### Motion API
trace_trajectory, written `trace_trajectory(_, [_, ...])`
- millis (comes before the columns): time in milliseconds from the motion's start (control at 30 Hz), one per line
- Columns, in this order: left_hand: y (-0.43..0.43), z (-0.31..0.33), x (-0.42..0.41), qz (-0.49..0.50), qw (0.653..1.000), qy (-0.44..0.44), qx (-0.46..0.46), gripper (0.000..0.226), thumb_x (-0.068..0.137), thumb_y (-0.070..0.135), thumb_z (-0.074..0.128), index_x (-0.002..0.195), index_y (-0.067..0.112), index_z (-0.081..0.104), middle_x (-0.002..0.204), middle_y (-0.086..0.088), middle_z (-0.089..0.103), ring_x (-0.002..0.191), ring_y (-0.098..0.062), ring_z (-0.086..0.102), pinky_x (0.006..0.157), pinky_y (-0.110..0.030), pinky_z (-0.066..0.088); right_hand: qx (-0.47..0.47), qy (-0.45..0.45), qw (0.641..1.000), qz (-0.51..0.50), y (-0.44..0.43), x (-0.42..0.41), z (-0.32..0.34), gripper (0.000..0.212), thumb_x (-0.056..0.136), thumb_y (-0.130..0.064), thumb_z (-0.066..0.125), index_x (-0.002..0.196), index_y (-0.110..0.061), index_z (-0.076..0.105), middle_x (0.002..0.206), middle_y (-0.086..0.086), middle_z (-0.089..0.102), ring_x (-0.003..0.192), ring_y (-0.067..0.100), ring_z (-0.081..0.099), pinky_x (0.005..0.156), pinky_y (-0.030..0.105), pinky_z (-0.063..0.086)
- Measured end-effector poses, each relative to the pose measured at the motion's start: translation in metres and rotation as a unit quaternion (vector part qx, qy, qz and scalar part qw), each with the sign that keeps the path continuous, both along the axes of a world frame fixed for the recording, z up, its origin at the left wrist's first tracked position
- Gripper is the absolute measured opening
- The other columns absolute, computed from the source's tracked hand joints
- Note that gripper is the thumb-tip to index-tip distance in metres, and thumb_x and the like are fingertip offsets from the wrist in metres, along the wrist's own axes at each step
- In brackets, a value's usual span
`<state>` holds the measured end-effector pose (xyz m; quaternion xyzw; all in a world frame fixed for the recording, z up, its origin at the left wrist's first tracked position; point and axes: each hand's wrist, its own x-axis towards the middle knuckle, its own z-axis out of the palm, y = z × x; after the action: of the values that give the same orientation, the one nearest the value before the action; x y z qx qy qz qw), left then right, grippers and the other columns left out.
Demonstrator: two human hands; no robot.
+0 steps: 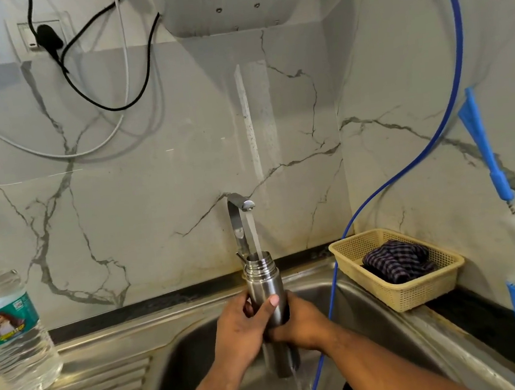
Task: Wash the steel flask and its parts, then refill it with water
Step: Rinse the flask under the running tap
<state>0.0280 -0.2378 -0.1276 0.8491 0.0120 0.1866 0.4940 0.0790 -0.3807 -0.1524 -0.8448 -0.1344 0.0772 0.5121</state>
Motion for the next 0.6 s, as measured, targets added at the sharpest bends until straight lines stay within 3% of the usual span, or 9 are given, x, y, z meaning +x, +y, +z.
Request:
trace_trajectory(67, [0.001,-0.005,0.001,0.008,0.999,0.026,0.036,0.029,0.086,0.055,0.072,0.09,0.026,0.069,0.079,0.005,0.069,0.072,-0.005,0.063,0.06,-0.017,0.045,-0.008,0.003,1.0,-0.01,0.001,-0.004,-0.001,0.076,0.069,-0.023,0.092,0.133,-0.029,0.052,0.117,-0.007,0.069,0.108,0.011,0.066,0.091,0.028,0.057])
trace_trajectory(200, [0.002,-0.01,0.0,0.008,0.998,0.055,-0.015,0.025,0.096,0.053,0.058,0.101,0.03,0.067,0.092,0.007,0.072,0.084,-0.005,0.067,0.068,-0.021,0.05,-0.05,0.0,0.997,-0.052,0.0,-0.004,0.002,0.073,0.065,-0.022,0.093,0.13,-0.025,0.059,0.117,-0.005,0.07,0.108,0.014,0.067,0.095,0.031,0.057])
trace_trajectory(300, [0.0,-0.002,-0.004,0.015,0.997,0.019,-0.074,0.026,0.1,0.051,0.051,0.103,0.03,0.065,0.094,0.007,0.072,0.087,-0.003,0.066,0.067,-0.015,0.044,0.005,-0.019,0.994,-0.108,0.003,-0.001,0.008,0.071,0.066,-0.022,0.094,0.126,-0.028,0.056,0.119,-0.004,0.069,0.11,0.016,0.067,0.085,0.028,0.057])
trace_trajectory(400, [-0.001,-0.003,-0.007,0.023,0.996,0.006,-0.091,0.033,0.1,0.053,0.046,0.101,0.027,0.066,0.092,0.005,0.071,0.085,-0.008,0.065,0.068,-0.019,0.042,-0.057,0.022,0.995,-0.084,0.006,-0.008,0.003,0.072,0.067,-0.019,0.093,0.129,-0.026,0.057,0.123,-0.002,0.068,0.112,0.021,0.068,0.077,0.031,0.061])
trace_trajectory(600, [0.003,-0.004,-0.005,0.021,0.993,0.012,-0.111,0.033,0.1,0.052,0.047,0.104,0.026,0.066,0.095,0.004,0.072,0.089,-0.007,0.067,0.067,-0.017,0.043,-0.012,0.011,0.993,-0.116,0.014,-0.012,0.012,0.066,0.07,-0.022,0.092,0.125,-0.028,0.056,0.115,-0.001,0.069,0.096,0.021,0.073,0.061,0.038,0.065])
